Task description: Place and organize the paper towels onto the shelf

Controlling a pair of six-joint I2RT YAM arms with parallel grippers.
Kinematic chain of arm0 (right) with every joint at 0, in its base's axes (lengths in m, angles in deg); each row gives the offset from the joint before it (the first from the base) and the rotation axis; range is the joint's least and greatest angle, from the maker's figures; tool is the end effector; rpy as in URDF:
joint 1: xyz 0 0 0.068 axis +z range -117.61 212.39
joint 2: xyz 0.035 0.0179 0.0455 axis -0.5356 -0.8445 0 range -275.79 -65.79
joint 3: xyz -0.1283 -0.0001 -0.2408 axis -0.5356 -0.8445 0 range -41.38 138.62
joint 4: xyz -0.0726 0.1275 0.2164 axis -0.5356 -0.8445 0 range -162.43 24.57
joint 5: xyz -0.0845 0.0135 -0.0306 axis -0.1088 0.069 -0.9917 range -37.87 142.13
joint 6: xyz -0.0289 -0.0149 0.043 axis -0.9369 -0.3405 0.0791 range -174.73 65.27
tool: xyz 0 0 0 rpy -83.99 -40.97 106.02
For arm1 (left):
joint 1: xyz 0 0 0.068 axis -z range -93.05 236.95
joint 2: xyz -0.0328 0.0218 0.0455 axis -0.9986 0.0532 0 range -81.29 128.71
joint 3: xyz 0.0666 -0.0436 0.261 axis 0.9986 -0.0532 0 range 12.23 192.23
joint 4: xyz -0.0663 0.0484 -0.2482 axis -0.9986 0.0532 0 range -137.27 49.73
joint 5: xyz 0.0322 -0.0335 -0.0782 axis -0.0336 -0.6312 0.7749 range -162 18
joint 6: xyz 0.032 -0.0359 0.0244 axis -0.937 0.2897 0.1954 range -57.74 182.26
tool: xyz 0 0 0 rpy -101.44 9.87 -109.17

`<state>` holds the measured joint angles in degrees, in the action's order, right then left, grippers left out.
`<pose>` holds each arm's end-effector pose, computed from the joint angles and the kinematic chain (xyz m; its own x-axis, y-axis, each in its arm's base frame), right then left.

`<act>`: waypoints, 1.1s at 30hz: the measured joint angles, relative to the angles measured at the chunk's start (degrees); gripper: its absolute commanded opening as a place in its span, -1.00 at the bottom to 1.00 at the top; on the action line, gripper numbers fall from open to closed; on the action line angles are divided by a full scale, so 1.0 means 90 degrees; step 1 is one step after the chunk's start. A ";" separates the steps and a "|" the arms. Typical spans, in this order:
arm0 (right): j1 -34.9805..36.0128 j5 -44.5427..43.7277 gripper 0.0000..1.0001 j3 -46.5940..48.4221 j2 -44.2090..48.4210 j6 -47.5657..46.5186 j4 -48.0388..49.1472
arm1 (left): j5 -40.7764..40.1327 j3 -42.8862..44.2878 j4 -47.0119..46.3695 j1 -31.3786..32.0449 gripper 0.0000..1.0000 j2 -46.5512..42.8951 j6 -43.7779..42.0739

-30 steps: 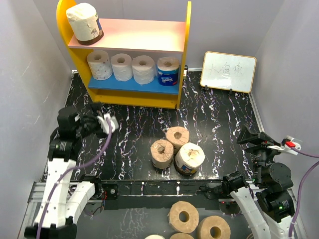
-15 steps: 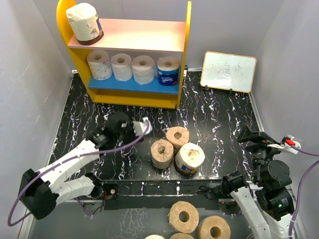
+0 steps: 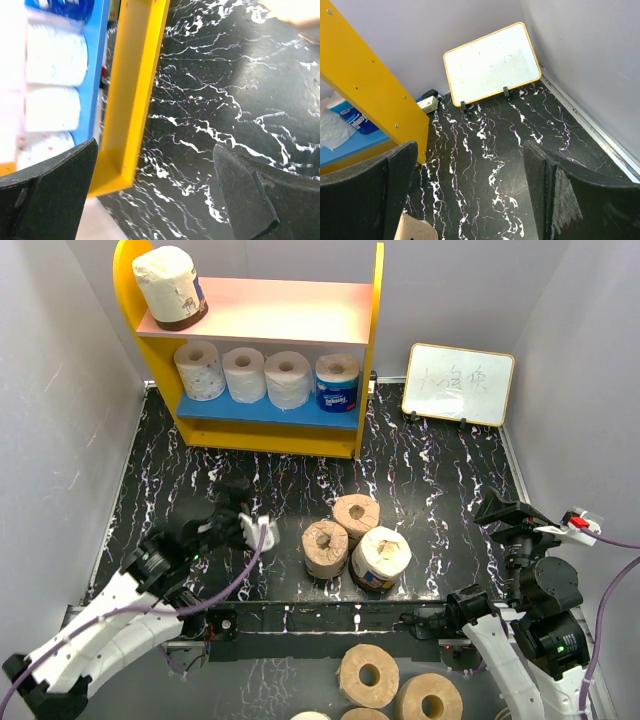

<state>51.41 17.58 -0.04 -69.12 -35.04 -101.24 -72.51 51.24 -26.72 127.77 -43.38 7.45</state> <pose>0.0214 -0.0139 0.3309 0.1241 0.3364 -0.9335 0.2392 0.9029 0.3571 0.1204 -0.1036 0.3039 0.3837 0.7484 -0.5409 0.5790 0.2613 0.7723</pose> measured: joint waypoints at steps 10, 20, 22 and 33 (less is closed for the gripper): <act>0.0000 -0.0002 0.69 0.0000 0.0000 0.0002 0.0000 | 0.2055 -0.0551 0.1605 0.0075 0.97 -0.1664 -0.2463; 0.0000 -0.0005 0.69 0.0000 0.0000 0.0002 0.0000 | 0.3458 -0.1069 0.1389 0.0075 0.97 -0.1800 -0.3410; 0.0000 -0.0007 0.69 0.0000 0.0007 0.0005 0.0000 | 0.3483 -0.1107 0.1185 0.0095 0.97 -0.1418 -0.3458; 0.0000 -0.0027 0.69 0.0000 0.0114 0.0019 0.0000 | 0.2089 -0.1666 -0.0950 0.2033 0.60 -0.0080 -0.3361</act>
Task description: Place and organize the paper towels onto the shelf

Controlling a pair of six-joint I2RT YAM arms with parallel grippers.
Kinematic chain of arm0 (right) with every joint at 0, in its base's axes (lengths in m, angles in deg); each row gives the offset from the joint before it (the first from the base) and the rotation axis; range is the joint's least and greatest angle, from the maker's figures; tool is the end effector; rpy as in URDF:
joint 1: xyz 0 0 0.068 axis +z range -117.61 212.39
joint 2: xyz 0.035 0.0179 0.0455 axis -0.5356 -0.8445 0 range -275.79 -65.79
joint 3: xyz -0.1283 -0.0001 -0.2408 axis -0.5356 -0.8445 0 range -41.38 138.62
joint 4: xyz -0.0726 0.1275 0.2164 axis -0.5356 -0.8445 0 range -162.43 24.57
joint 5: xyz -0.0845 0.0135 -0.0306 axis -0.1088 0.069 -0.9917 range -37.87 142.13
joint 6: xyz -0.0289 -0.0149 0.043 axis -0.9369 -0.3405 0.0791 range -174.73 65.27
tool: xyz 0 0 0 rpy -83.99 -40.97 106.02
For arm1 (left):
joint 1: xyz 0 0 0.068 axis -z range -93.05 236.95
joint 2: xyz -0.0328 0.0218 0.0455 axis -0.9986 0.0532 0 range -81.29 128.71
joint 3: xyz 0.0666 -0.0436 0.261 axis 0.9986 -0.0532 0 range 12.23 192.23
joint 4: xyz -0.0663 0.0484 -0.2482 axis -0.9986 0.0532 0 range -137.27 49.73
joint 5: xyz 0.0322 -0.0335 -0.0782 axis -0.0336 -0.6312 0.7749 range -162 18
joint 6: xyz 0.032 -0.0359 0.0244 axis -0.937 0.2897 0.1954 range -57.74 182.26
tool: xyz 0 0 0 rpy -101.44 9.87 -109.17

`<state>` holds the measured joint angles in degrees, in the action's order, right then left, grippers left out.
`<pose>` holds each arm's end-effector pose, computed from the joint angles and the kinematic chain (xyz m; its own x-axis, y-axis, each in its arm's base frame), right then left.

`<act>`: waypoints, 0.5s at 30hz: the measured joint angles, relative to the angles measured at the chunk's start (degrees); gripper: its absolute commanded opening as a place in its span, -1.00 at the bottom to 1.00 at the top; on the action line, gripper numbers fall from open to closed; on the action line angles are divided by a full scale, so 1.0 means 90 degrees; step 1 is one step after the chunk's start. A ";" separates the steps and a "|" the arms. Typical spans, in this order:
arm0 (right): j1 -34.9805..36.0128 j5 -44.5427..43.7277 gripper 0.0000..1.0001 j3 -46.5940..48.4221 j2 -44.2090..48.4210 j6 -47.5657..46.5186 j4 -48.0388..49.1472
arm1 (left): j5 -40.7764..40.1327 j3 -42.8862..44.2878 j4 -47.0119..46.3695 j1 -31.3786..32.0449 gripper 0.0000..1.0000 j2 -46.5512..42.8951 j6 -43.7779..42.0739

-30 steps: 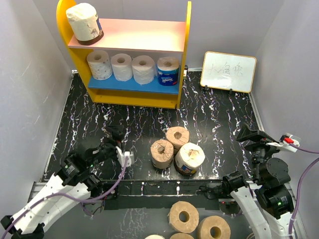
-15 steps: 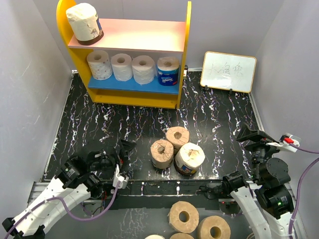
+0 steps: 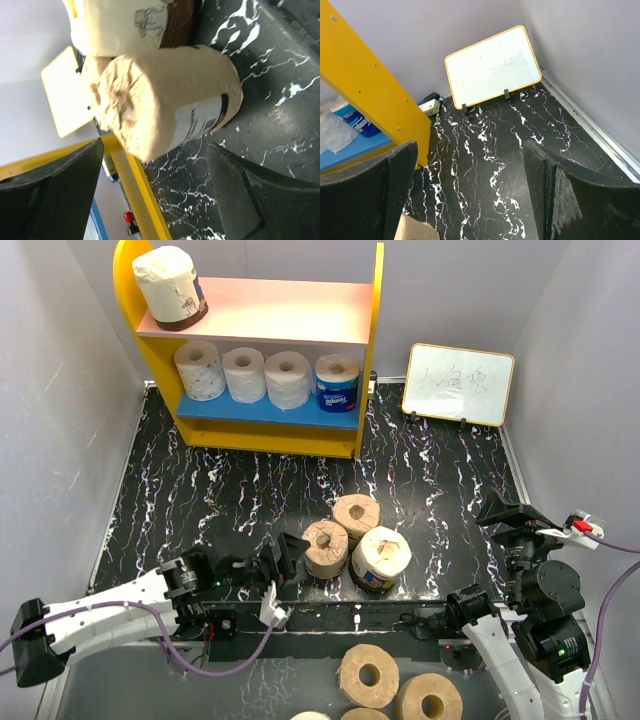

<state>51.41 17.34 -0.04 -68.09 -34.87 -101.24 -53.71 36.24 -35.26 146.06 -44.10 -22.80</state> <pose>0.0177 -0.0154 0.3308 0.1420 0.3441 -0.9281 0.2365 0.8987 0.3694 0.0723 -0.1426 0.2297 0.9382 0.2744 -0.2110 0.3004 -0.3429 0.8900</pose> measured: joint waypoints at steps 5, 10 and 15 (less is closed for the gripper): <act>0.0000 0.0000 0.69 0.0000 0.0002 0.0002 0.0000 | -0.0619 -0.0750 -0.1202 0.0714 0.58 0.0243 -0.0107; 0.0000 0.0002 0.70 0.0000 0.0027 0.0002 0.0000 | -0.0886 -0.0862 -0.1931 0.0872 0.57 0.0627 -0.0277; 0.0000 0.0005 0.69 0.0000 0.0114 0.0000 0.0000 | -0.0979 -0.0860 -0.2154 0.0930 0.53 0.0867 -0.0345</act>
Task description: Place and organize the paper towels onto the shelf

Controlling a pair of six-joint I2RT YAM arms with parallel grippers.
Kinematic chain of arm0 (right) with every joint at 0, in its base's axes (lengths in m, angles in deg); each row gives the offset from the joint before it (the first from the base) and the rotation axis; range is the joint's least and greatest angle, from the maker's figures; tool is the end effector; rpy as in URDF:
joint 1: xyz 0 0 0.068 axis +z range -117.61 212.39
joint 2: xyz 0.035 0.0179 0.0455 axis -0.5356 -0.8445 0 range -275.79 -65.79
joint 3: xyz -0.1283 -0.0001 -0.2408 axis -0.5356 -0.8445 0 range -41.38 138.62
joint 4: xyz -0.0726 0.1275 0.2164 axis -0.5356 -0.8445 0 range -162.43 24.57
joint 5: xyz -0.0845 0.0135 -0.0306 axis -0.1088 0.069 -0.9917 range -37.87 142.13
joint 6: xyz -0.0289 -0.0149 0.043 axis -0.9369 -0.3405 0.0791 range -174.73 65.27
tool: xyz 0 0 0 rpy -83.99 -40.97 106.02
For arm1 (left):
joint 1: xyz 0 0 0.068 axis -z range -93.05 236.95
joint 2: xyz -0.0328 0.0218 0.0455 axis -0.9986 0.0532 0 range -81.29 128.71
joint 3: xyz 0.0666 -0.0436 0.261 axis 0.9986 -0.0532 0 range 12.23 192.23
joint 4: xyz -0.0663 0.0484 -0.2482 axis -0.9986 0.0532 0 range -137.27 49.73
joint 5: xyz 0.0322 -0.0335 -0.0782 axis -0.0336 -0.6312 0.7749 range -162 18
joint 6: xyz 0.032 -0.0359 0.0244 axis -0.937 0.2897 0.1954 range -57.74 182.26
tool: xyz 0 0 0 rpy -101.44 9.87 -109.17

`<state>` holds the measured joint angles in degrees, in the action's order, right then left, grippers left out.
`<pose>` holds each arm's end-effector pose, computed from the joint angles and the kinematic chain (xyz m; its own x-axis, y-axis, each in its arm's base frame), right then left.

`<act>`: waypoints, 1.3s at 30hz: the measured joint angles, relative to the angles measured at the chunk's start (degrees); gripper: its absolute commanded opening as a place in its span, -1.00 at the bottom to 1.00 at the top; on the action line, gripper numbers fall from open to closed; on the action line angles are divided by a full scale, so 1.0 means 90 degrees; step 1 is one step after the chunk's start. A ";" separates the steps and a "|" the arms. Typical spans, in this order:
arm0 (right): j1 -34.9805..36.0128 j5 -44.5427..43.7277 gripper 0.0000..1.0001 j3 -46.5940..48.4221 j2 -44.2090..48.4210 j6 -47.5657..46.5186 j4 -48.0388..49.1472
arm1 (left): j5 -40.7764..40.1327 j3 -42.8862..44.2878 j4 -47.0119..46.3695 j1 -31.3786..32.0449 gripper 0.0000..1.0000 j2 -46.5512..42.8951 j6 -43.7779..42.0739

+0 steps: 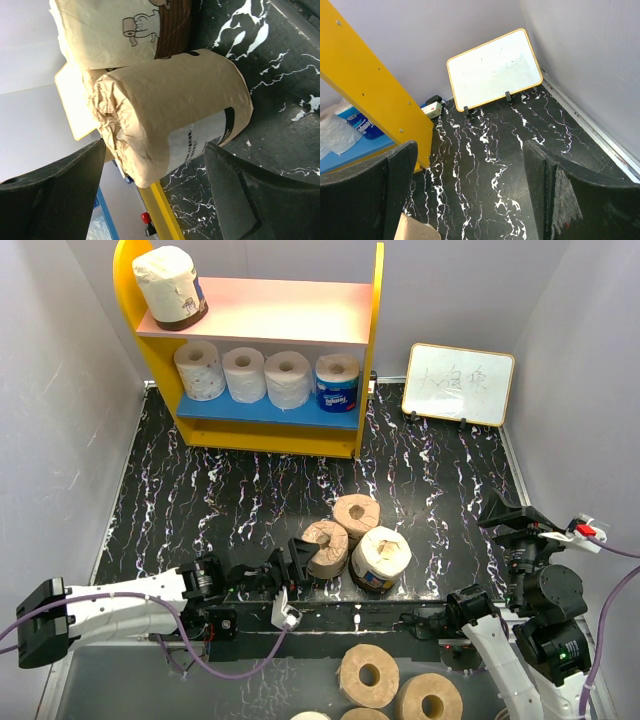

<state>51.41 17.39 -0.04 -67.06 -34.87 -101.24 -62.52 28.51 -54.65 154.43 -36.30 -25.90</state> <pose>0.0140 -0.0166 0.3306 0.1575 0.3496 -0.9236 0.2293 0.8967 0.3785 0.0630 -0.1673 0.1954 0.9649 0.2468 -0.0898 0.1704 -0.3283 0.9291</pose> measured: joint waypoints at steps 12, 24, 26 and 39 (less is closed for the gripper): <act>0.0000 0.0019 0.69 0.0000 0.0066 0.0000 0.0000 | -0.0265 0.0316 0.0410 0.0005 0.00 0.0415 -0.0015; 0.0000 0.0024 0.69 0.0000 0.0066 0.0000 -0.0010 | -0.0461 0.0459 0.0362 0.0017 -0.54 0.0702 -0.0148; 0.0000 0.0027 0.70 0.0000 0.0066 0.0000 -0.0012 | -0.0461 0.0459 0.0294 0.0017 -1.00 0.0746 -0.0197; 0.0000 0.0049 0.69 0.0000 0.0066 0.0000 -0.0034 | -0.0551 0.1018 0.1056 0.0017 -1.00 0.0911 -0.0379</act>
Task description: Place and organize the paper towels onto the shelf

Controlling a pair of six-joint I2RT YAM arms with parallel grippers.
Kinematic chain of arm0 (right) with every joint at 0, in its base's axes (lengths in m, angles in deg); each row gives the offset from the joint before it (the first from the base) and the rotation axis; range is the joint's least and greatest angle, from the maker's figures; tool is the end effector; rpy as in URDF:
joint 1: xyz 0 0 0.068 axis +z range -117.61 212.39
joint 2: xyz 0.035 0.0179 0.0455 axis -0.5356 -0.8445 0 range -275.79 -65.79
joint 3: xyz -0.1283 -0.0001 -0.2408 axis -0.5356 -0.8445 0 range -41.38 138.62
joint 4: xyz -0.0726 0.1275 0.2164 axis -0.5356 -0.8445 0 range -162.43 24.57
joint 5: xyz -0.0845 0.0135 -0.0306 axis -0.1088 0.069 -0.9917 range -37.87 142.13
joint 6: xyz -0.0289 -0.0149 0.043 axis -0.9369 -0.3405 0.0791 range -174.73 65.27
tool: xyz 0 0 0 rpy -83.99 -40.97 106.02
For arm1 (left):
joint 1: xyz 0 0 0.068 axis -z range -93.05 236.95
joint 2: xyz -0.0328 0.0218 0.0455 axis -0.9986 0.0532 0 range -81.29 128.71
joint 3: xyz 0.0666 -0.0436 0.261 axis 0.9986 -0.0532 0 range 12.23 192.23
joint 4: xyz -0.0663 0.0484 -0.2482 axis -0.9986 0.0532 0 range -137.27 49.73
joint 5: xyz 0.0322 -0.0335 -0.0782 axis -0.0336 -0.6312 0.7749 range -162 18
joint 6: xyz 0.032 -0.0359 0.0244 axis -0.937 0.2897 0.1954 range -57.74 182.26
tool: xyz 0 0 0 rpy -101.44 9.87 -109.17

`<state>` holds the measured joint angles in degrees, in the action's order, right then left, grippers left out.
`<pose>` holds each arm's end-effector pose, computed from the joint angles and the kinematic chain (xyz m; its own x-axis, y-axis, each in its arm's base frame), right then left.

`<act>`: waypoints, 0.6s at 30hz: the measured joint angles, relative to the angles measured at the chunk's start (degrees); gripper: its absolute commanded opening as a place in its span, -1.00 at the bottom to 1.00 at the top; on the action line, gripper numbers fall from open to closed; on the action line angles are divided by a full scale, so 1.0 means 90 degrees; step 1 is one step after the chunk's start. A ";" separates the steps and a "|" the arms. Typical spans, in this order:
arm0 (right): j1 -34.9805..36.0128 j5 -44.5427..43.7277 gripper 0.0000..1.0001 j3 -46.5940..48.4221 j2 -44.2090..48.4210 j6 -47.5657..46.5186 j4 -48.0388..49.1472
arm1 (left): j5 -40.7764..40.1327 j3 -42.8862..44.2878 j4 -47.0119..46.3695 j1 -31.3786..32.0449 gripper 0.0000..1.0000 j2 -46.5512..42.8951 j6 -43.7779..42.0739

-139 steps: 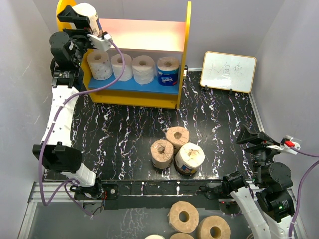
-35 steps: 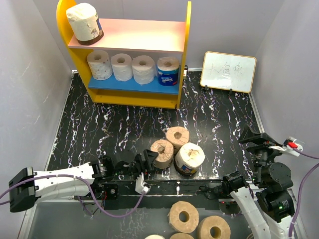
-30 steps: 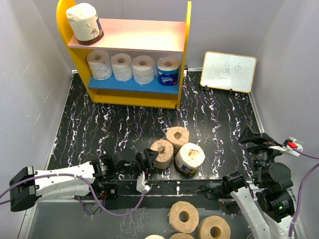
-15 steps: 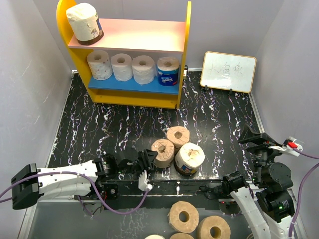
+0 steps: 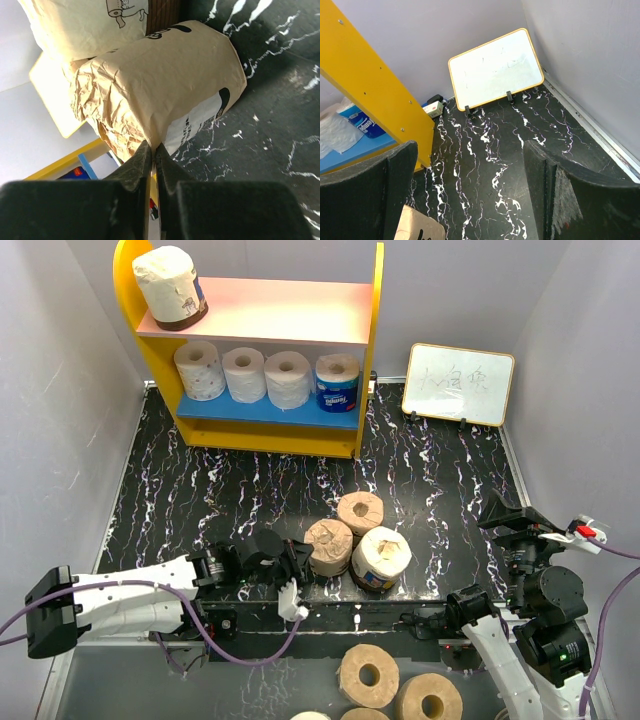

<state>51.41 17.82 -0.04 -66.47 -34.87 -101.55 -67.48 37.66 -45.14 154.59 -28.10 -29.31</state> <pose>0.0120 -0.0171 0.3299 0.1593 0.3518 -0.9224 0.2208 0.8980 0.3806 0.0740 -0.1874 0.2093 0.9527 0.3034 -0.0155 0.1635 -0.4694 0.8677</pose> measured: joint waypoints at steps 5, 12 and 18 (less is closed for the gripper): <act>0.0000 0.0024 0.69 0.0000 0.0000 0.0000 -0.0007 | -0.0209 0.0763 0.1175 0.0000 -1.00 0.0041 0.0209; 0.0000 0.0075 0.70 0.0000 0.0000 -0.0002 -0.0007 | -0.0585 0.1819 0.2280 -0.0044 -1.00 -0.0136 0.0517; 0.0000 0.0129 0.70 0.0000 0.0000 -0.0002 -0.0007 | -0.0748 0.2055 0.2919 -0.0160 -1.00 -0.0406 0.0665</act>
<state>51.41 18.98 -0.04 -66.47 -34.89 -101.62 -74.21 56.15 -18.87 153.14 -31.75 -23.32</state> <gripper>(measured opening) 0.850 0.010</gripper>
